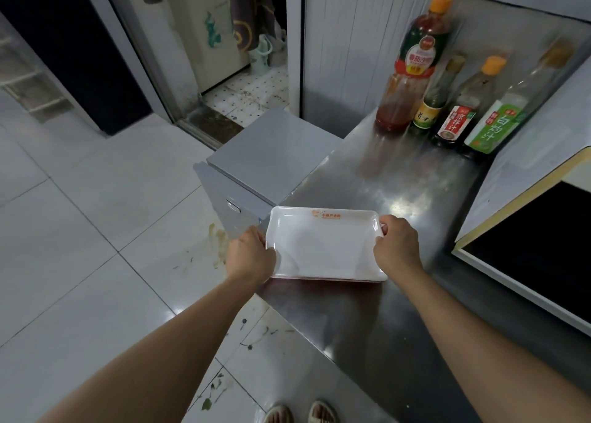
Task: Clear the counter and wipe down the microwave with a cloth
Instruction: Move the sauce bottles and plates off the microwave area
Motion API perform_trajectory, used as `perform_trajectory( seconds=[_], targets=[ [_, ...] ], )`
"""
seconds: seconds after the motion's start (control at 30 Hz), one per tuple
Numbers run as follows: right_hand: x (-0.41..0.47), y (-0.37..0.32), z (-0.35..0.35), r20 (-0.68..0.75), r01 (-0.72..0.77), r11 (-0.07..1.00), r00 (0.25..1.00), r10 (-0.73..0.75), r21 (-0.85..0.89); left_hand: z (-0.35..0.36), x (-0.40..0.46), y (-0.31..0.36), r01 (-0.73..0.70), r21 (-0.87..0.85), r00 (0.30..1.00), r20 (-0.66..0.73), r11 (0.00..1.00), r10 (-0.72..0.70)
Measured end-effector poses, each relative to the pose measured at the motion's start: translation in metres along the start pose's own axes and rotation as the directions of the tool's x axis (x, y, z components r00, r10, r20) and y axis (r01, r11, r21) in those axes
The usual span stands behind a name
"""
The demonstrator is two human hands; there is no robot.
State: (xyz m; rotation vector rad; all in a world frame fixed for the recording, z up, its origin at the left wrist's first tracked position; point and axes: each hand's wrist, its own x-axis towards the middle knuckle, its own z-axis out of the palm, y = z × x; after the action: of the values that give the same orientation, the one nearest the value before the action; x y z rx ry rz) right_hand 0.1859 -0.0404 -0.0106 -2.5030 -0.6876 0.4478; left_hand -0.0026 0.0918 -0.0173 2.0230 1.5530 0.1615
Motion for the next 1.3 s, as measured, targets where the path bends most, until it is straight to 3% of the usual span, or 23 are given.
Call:
perform_trajectory(
  seconds=[0.3,0.53,0.7,1.0,1.3],
  targets=[
    [0.003,0.007,0.003,-0.001,0.057,0.998,0.998,-0.057,0.002,0.004,-0.001,0.0,0.039,0.005,0.999,0.006,0.999,-0.039],
    [0.0,0.018,0.004,0.158,0.026,1.0,0.987,-0.026,0.002,0.015,0.002,-0.002,0.057,0.005,0.997,0.043,0.998,-0.057],
    [0.004,0.018,0.004,0.172,0.04,0.999,0.984,-0.044,0.026,0.018,0.002,0.0,0.074,-0.025,0.996,0.048,0.997,-0.073],
    [0.03,0.014,-0.022,0.089,0.083,0.996,0.992,-0.084,0.015,0.008,0.013,0.036,0.041,-0.097,0.998,0.053,0.994,-0.036],
    [0.068,0.003,-0.054,-0.044,0.002,1.0,0.999,-0.003,-0.022,0.001,0.065,0.094,-0.036,-0.119,0.995,0.084,0.992,0.046]
  ],
)
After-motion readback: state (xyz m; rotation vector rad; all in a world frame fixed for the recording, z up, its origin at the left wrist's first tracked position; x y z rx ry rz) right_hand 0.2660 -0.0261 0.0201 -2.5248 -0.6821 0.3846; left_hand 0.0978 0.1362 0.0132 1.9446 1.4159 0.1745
